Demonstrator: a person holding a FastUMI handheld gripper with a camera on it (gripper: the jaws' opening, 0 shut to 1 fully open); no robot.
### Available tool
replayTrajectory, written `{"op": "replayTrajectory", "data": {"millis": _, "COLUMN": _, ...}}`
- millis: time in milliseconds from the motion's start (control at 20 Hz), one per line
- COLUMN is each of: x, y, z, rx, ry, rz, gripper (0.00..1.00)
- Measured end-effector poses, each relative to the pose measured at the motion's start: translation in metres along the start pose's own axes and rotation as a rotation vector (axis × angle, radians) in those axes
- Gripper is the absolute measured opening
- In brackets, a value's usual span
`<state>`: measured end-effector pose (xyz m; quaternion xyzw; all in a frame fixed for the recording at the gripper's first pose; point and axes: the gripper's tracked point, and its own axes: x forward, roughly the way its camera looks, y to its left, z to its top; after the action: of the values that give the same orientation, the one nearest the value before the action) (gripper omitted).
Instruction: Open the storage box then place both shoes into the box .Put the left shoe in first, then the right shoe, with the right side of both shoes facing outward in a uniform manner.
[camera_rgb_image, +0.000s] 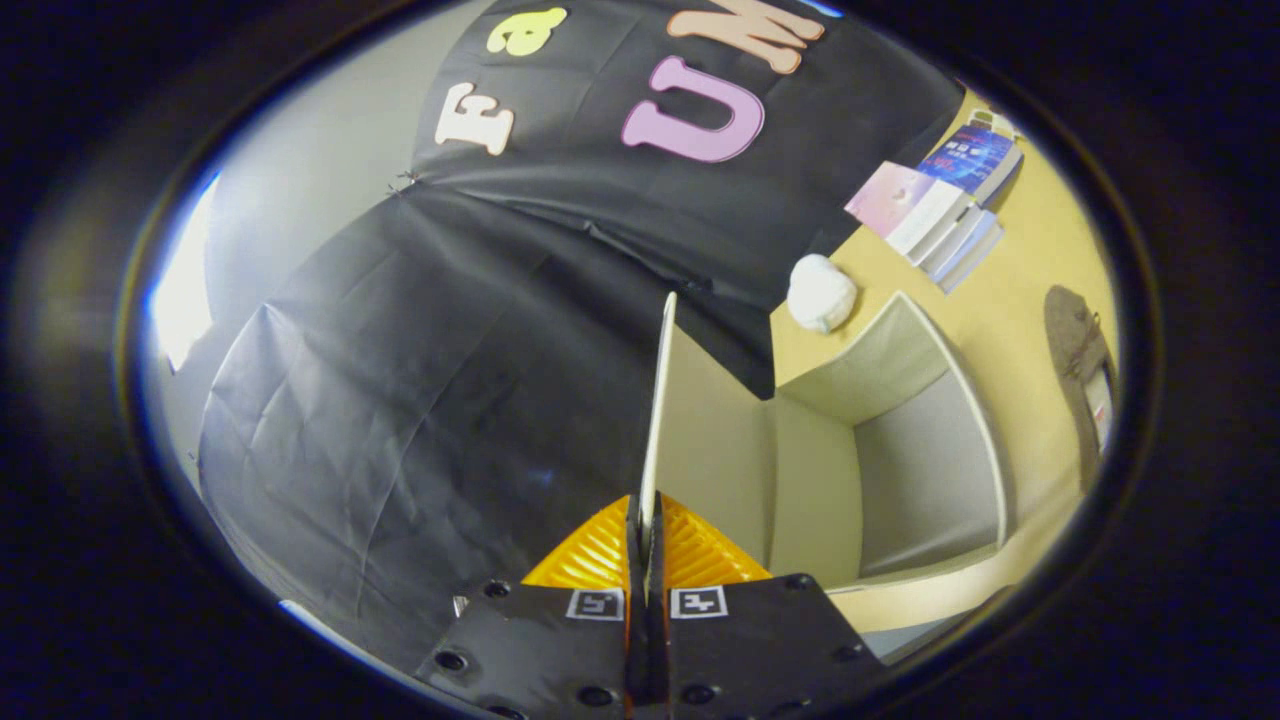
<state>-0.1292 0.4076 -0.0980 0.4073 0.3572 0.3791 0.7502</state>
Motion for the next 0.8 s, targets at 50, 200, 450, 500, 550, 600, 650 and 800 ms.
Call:
{"op": "replayTrajectory", "data": {"millis": 50, "x": 0.007, "y": 0.004, "z": -0.004, "rx": 0.001, "ry": 0.012, "rz": 0.008, "gripper": 0.03}}
{"op": "replayTrajectory", "data": {"millis": 200, "x": 0.023, "y": 0.017, "z": -0.015, "rx": 0.0, "ry": 0.048, "rz": 0.028, "gripper": 0.03}}
{"op": "replayTrajectory", "data": {"millis": 450, "x": 0.047, "y": 0.029, "z": -0.036, "rx": -0.019, "ry": 0.115, "rz": 0.043, "gripper": 0.03}}
{"op": "replayTrajectory", "data": {"millis": 500, "x": 0.051, "y": 0.032, "z": -0.042, "rx": -0.022, "ry": 0.129, "rz": 0.043, "gripper": 0.03}}
{"op": "replayTrajectory", "data": {"millis": 550, "x": 0.056, "y": 0.033, "z": -0.048, "rx": -0.024, "ry": 0.141, "rz": 0.042, "gripper": 0.03}}
{"op": "replayTrajectory", "data": {"millis": 600, "x": 0.062, "y": 0.034, "z": -0.055, "rx": -0.026, "ry": 0.156, "rz": 0.042, "gripper": 0.03}}
{"op": "replayTrajectory", "data": {"millis": 650, "x": 0.062, "y": 0.034, "z": -0.062, "rx": -0.022, "ry": 0.184, "rz": 0.046, "gripper": 0.05}}
{"op": "replayTrajectory", "data": {"millis": 800, "x": 0.067, "y": 0.038, "z": -0.077, "rx": -0.014, "ry": 0.24, "rz": 0.057, "gripper": 0.08}}
